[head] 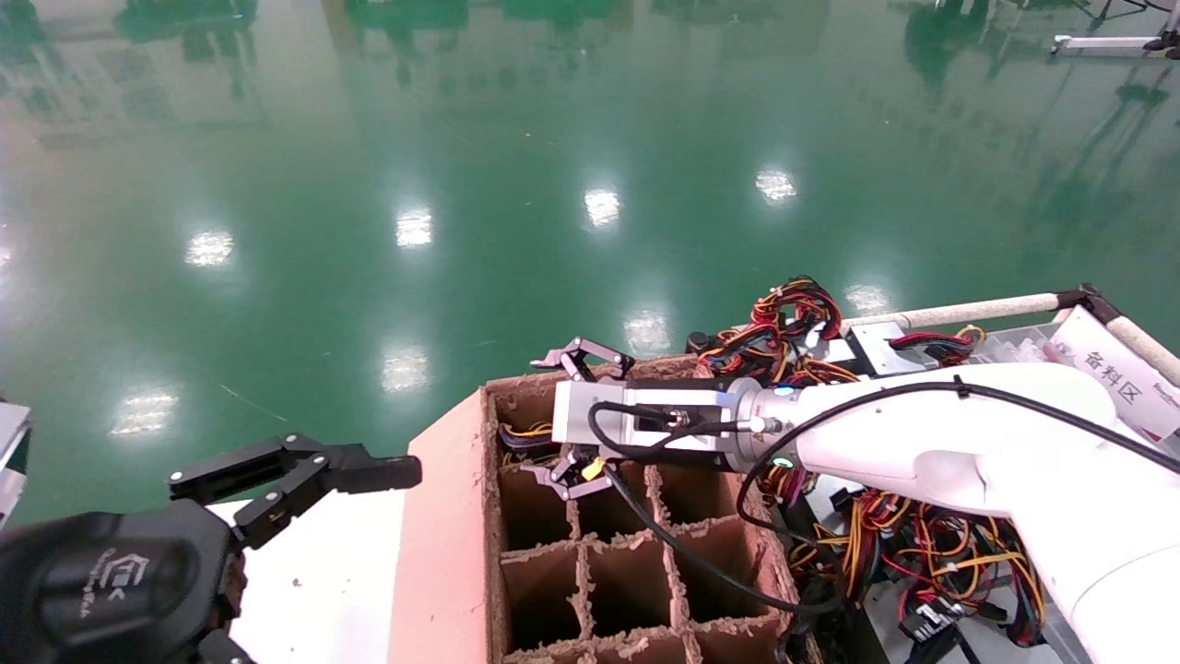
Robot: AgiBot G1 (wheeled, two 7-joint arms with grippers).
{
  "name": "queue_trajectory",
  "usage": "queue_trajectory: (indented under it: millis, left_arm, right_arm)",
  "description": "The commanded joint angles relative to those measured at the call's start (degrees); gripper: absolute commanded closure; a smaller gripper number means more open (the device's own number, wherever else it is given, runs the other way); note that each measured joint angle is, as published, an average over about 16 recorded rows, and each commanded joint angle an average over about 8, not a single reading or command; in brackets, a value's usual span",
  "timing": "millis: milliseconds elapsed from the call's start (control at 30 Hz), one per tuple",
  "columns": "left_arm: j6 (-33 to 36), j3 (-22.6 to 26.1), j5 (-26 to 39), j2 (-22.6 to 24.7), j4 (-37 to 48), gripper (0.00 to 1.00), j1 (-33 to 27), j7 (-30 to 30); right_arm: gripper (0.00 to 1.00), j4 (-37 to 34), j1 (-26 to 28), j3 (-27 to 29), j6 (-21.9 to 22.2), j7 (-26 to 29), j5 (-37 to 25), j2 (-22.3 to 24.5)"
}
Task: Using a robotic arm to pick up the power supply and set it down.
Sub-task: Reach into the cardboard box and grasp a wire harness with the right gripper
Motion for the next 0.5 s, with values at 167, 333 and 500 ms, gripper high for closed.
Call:
queue_trajectory:
  millis: [167,333,500]
  left_arm:
    - [0.00,0.00,0.00,0.00,0.00,0.00,0.00,0.00]
    - [0.00,0.00,0.00,0.00,0.00,0.00,0.00,0.00]
    - [0.00,0.01,0.00,0.00,0.00,0.00,0.00,0.00]
  right_arm:
    - [1.00,-4.17,1.15,0.08,1.05,-2.41,0.13,-1.54]
    - [1.00,-6.49,1.87,-0.33,1.18,-3.87,0.21,-2.29]
    - [1.00,-7.86,2.20,-0.93,1.43,-4.67,0.50,-2.69]
